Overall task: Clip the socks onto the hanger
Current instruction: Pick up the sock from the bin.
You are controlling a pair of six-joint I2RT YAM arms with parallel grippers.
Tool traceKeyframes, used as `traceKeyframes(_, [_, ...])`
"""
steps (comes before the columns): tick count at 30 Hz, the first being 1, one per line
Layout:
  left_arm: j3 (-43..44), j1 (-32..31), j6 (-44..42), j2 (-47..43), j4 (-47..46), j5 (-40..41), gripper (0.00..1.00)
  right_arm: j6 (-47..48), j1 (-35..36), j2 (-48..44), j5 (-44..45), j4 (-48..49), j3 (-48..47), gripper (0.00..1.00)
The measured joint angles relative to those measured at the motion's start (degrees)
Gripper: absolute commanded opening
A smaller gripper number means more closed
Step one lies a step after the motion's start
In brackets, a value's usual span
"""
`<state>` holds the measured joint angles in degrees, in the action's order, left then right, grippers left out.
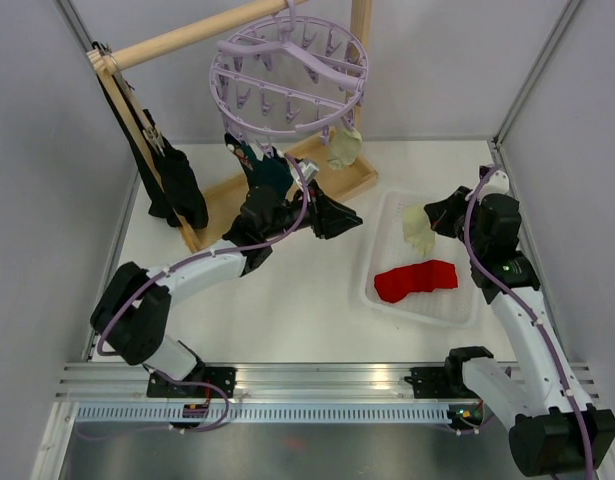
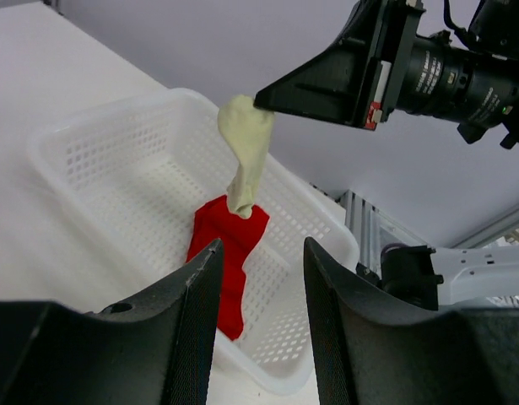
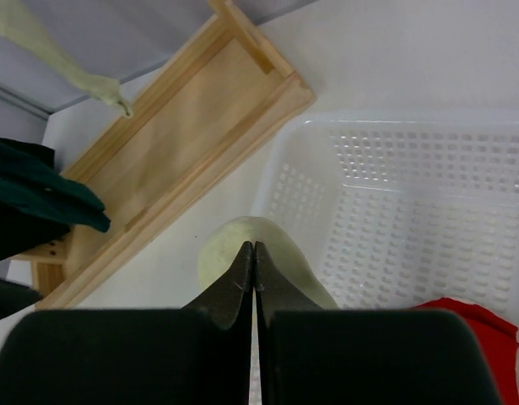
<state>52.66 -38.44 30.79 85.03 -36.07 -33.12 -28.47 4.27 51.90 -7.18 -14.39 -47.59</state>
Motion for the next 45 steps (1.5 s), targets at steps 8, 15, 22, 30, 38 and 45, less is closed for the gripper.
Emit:
traceKeyframes(8, [8.96,-1.6,6.8,10.34,-9.6,-0.85,0.49,-0.13,0.87,-3.65,-6.16,1.53,-0.66,0.0])
traceKeyframes(15, [14.67,-4.22,8.9,14.34,-9.51,0.72,0.48,-0.15,1.7,-4.7,-8.09,1.99,-2.47,0.0])
traceKeyframes(22, [16.76,-5.2,10.91,16.94,-9.18,1.51,0.48,-0.17,2.71,-4.7,-8.55,1.99,-3.61,0.0])
traceKeyframes(30, [18.53,-5.9,12.28,18.08,-8.52,1.51,0.48,-0.17,3.82,-4.72,-8.52,1.99,-3.89,0.0])
traceKeyframes(38, [18.99,-6.56,13.38,18.32,-8.59,1.4,0.46,-0.13,4.52,-4.7,-8.33,1.99,-3.89,0.0])
traceKeyframes(45, [18.99,-6.64,14.19,18.34,-8.61,1.25,0.35,0.02,5.55,-4.52,-7.74,2.01,-3.89,0.0])
